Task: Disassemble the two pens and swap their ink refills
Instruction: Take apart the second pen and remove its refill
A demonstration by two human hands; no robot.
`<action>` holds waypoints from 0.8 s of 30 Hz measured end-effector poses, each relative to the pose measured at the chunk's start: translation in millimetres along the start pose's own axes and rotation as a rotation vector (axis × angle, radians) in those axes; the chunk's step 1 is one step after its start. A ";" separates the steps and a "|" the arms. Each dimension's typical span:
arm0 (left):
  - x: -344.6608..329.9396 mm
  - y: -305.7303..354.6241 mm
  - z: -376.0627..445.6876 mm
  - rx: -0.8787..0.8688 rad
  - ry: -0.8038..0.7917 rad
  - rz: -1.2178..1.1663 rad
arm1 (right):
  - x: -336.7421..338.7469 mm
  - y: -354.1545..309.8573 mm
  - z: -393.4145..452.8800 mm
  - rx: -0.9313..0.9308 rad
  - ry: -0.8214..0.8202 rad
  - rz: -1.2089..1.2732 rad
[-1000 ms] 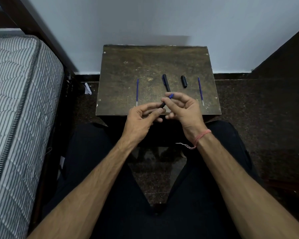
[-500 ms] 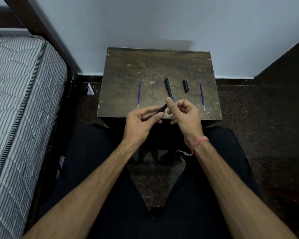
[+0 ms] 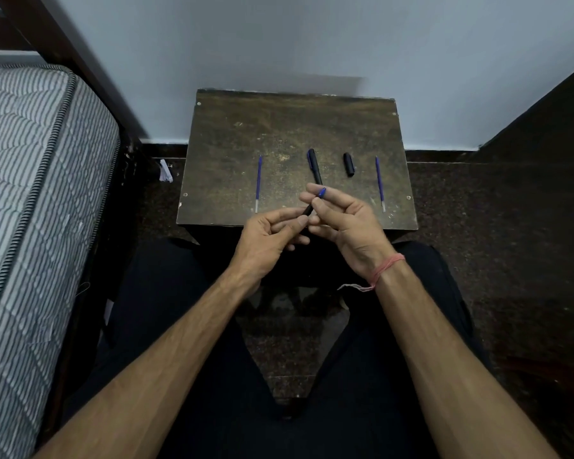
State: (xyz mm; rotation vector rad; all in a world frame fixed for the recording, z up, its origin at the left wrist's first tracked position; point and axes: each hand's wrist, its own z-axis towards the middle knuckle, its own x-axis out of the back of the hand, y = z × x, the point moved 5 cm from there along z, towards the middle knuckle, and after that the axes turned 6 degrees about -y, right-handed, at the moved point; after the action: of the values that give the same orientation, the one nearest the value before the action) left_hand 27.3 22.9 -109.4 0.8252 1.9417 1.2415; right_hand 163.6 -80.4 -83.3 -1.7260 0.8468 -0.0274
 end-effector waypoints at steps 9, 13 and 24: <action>-1.0 -1.7 0.5 -0.070 0.074 0.331 | 11.4 0.4 0.3 0.050 0.276 -0.249; -4.5 2.7 -2.4 -0.147 0.174 0.420 | 9.0 3.3 -3.0 0.080 0.379 -0.252; 0.8 -4.9 5.4 -0.094 0.090 0.134 | 34.8 -44.9 14.0 0.170 0.319 -0.278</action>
State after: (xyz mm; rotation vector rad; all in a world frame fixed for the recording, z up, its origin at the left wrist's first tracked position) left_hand 30.5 24.5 -115.8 0.8762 1.9081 1.4599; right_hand 218.7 -83.9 -63.8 -1.6884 0.8010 -0.5582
